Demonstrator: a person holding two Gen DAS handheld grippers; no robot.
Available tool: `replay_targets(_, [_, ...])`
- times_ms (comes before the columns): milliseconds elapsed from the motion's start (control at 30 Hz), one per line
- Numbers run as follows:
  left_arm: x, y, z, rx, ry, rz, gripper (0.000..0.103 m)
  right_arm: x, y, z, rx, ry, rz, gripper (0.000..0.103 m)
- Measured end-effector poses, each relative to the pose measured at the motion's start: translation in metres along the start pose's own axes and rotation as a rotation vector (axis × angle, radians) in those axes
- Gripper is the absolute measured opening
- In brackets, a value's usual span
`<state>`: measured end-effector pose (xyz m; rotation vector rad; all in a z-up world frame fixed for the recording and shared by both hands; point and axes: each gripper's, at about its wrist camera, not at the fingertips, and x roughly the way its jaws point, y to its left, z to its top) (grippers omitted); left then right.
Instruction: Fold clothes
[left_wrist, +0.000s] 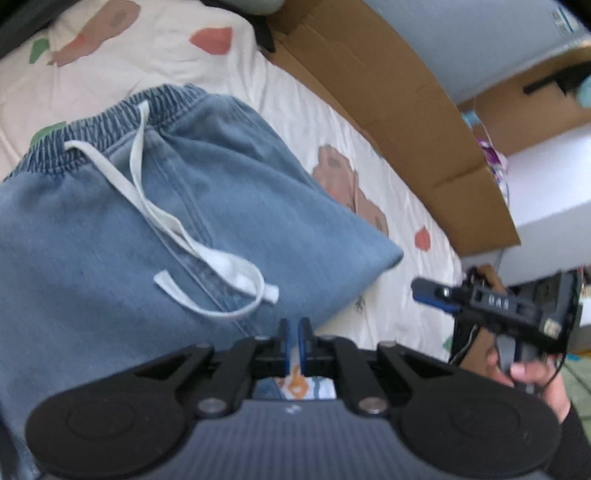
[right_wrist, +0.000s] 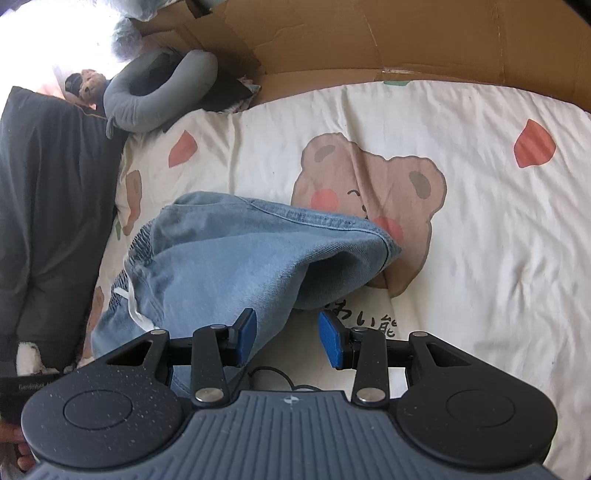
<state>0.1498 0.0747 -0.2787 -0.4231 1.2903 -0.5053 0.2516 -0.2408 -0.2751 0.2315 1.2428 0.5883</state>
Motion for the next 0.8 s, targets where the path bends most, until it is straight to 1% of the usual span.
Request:
replay_targets(67, [-0.006, 0.002, 0.0, 0.015, -0.01, 0.019, 0.017, 0.0, -0.002, 0.0, 0.002, 0.0, -0.004, 0.045])
replay_targets(100, [-0.009, 0.002, -0.001, 0.022, -0.015, 0.028, 0.018, 0.0, -0.002, 0.0, 0.003, 0.0, -0.007, 0.045])
replay_targets(233, [-0.03, 0.013, 0.004, 0.046, -0.051, 0.072, 0.019, 0.0, -0.004, 0.001, 0.003, 0.001, -0.014, 0.045])
replay_targets(300, [-0.045, 0.022, 0.008, 0.043, -0.085, 0.099, 0.019, 0.0, -0.004, 0.006, -0.004, -0.003, -0.011, 0.045])
replay_targets(367, [-0.059, 0.032, 0.014, 0.033, -0.115, 0.123, 0.019, 0.001, -0.003, 0.013, -0.012, -0.007, -0.007, 0.045])
replay_targets(500, [-0.08, 0.055, 0.028, 0.016, -0.147, 0.188, 0.02, 0.003, -0.001, 0.026, -0.028, -0.016, 0.002, 0.045])
replay_targets(600, [-0.093, 0.075, 0.034, -0.009, -0.176, 0.238, 0.025, 0.004, 0.001, 0.036, -0.039, -0.023, 0.009, 0.045])
replay_targets(667, [-0.098, 0.091, 0.037, -0.024, -0.199, 0.285, 0.027, 0.017, 0.007, 0.047, -0.054, -0.01, 0.013, 0.045])
replay_targets(800, [-0.109, 0.132, 0.042, -0.089, -0.253, 0.369, 0.027, 0.051, 0.023, 0.071, -0.089, 0.024, 0.022, 0.045])
